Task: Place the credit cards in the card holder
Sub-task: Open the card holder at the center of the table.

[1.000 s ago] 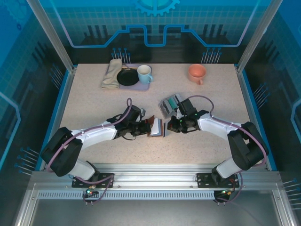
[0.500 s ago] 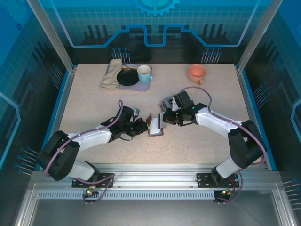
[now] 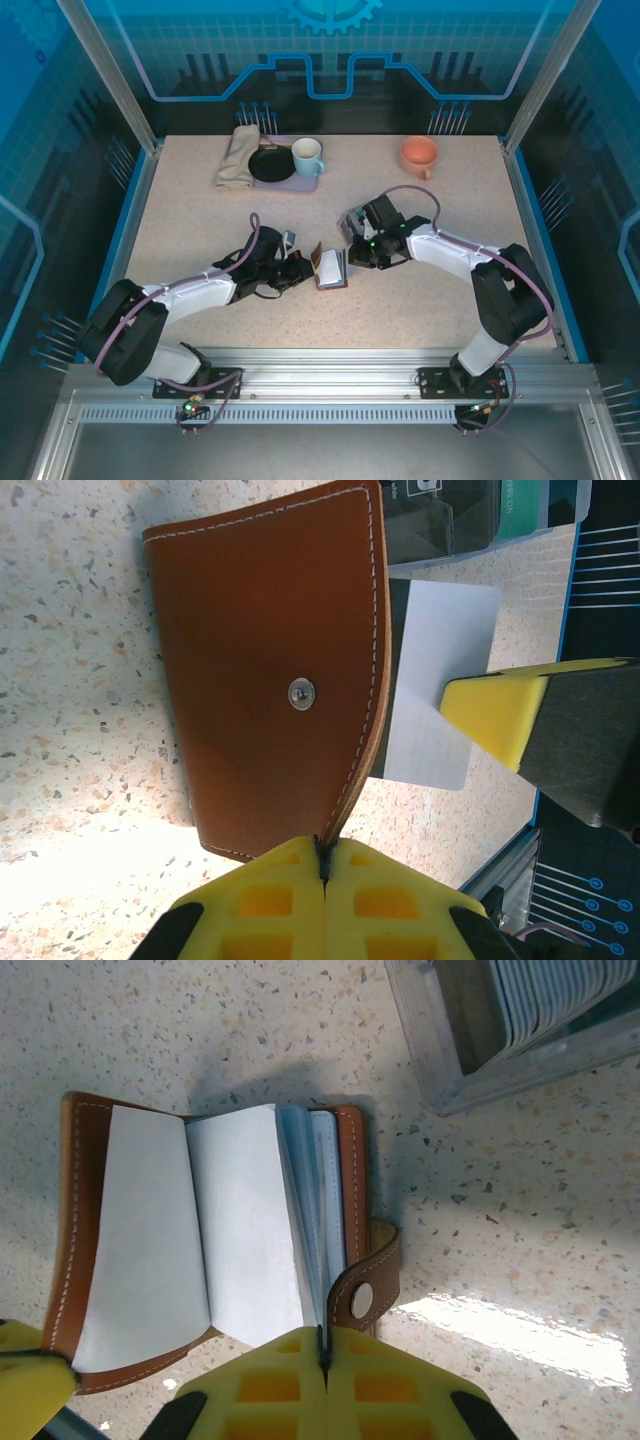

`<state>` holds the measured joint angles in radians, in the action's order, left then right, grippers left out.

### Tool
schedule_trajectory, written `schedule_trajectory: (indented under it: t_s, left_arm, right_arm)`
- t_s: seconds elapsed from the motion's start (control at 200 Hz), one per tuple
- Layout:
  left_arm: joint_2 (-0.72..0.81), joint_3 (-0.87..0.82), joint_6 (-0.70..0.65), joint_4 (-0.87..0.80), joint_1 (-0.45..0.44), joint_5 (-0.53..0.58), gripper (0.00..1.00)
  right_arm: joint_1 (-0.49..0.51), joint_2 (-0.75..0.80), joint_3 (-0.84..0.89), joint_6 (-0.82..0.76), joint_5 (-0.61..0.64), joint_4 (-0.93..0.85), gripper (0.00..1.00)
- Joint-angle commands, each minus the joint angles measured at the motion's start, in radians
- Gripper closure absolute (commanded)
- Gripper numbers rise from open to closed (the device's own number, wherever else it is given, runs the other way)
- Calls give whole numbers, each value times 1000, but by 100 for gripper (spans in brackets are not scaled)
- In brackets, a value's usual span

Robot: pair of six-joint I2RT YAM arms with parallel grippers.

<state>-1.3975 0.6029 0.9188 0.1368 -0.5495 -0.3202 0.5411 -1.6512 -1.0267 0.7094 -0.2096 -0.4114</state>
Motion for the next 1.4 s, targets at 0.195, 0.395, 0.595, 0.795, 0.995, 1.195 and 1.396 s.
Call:
schedule_trajectory:
  t_s: [0.195,0.395,0.595,0.795,0.995,1.195,1.396]
  left_arm:
    - [17,-20,19,-37,8,-17,100]
    - [18,-20,19,-36,8,-17,100]
    - [12,-16,20,-33,9,-19,100]
    - [22,-18,15,-44,10,-13,100]
    - [17,-19,15,-40,10,-16,100]
    - [18,-17,16,-44,11,-18,100]
    - [22,-17,18,-46,10,-17,100]
  right_arm:
    - [25,-60,-35,-12,-33,9,100]
    - [25,-50,-35,-4,-49,23,100]
    - [22,-74,-45,0,-73,22,100]
    - [19,0,-62,-52,20,-64,100]
    - [20,-11,-66,-64,40,-85,100]
    - [29,-48,-65,-57,22,-61,100]
    - [35,-84,-69,-55,27,-53,100]
